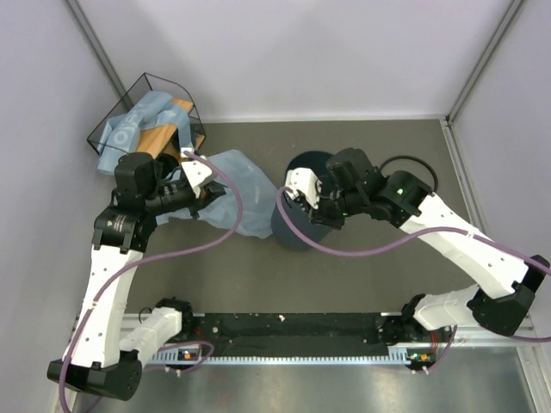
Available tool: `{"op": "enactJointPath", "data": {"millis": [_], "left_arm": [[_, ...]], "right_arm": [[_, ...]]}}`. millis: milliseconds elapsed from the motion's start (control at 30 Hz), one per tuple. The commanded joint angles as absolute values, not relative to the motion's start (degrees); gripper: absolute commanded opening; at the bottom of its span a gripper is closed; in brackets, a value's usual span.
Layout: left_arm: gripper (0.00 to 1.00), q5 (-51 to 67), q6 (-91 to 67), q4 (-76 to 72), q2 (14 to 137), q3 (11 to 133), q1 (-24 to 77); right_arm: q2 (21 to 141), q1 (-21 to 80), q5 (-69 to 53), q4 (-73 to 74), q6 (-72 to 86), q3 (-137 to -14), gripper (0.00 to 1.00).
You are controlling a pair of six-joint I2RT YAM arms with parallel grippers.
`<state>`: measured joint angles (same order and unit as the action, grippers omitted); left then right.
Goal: Put the trash bags into the trash bin
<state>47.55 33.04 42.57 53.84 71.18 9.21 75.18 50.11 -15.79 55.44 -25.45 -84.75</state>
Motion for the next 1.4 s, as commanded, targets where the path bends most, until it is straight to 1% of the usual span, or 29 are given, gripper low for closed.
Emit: {"op": "enactJointPath", "data": {"millis": [0,200,367,500,667,733,767,867,967,1067,1233,1367], "left_arm": [[0.00,46.3,25.0,33.6,52.4,69.1,8.0],[0.00,46.4,16.9,26.4,53.1,69.2,5.5],[0.00,48.9,7.9,19.4,53.7,70.7,4.7],[0.00,49.6,5.5,18.4,55.2,72.3,4.7],[0.00,51.9,2.2,16.1,56.4,72.1,4.7],[0.00,52.9,0.7,15.2,56.8,72.2,4.7],[0.00,53.3,0.3,14.9,57.2,72.4,4.7],[0.00,54.9,-2.4,13.0,57.7,72.7,4.7],[0.00,56.5,-4.3,11.3,58.0,72.9,4.7],[0.00,58.5,-5.5,10.1,58.4,72.9,4.7],[0.00,61.4,-9.1,7.1,58.7,73.3,4.7],[0.00,63.0,-10.0,6.9,58.7,74.2,4.7]], "right_arm": [[71.1,50.6,-8.6,56.5,-30.2,-88.2,0.00],[69.2,50.5,-13.3,59.3,-32.6,-83.4,0.00],[72.2,50.6,-13.8,62.5,-34.6,-86.6,0.00],[74.3,51.3,-11.3,65.1,-35.3,-88.2,0.00],[74.4,52.0,-12.3,64.2,-35.5,-87.7,0.00],[74.6,52.0,-12.7,64.1,-34.5,-88.6,0.11],[74.8,52.0,-13.0,64.1,-34.0,-89.0,0.29],[74.6,52.0,-15.2,64.2,-31.1,-92.2,0.68],[75.3,52.0,-17.7,64.2,-28.0,-97.4,0.84],[76.9,52.0,-18.3,63.5,-26.5,-101.7,0.92],[79.5,52.1,-20.8,54.9,-22.3,-106.6,0.97],[83.3,52.0,-25.1,44.6,-18.7,-109.4,0.98]]}}
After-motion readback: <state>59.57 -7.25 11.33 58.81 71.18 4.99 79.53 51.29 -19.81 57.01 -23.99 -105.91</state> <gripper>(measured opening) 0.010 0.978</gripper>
